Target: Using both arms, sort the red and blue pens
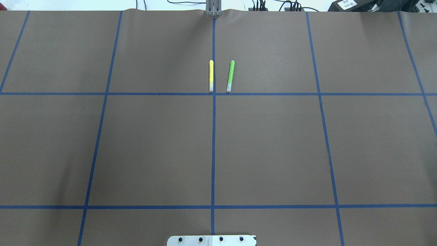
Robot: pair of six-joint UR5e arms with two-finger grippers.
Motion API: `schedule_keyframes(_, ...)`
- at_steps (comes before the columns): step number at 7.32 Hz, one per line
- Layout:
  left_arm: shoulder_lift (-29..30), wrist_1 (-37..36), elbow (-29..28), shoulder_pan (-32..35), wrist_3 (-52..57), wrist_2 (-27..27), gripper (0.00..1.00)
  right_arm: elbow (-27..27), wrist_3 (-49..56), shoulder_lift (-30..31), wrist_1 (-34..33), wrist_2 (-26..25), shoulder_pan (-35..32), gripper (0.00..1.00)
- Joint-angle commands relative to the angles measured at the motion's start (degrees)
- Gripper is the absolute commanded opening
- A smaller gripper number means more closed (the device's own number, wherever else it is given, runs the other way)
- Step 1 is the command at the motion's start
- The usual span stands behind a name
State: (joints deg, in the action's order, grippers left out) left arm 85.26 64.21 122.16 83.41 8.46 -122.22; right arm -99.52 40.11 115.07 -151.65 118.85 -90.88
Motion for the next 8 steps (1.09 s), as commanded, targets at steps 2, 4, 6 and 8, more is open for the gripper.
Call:
schedule_keyframes(2, 0.08, 0.12, -0.17, 0.00, 0.07, -0.12, 0.00, 2.40, -0.03, -0.02, 0.04, 0.41, 0.01, 0.00)
schedule_keyframes(4, 0.25, 0.21, -0.08, 0.00, 0.24, -0.12, 0.00, 5.46, 0.06, -0.19, 0.74, 2.59, 0.01, 0.00)
schedule_keyframes(6, 0.34, 0.21, -0.08, -0.09, 0.16, -0.12, 0.00, 5.91, -0.21, -0.28, 0.83, 2.79, 0.01, 0.00)
schedule_keyframes(8, 0.95, 0.12, -0.34, -0.09, 0.24, -0.21, 0.00, 6.09, -0.03, -0.28, 0.83, 3.05, 0.01, 0.61)
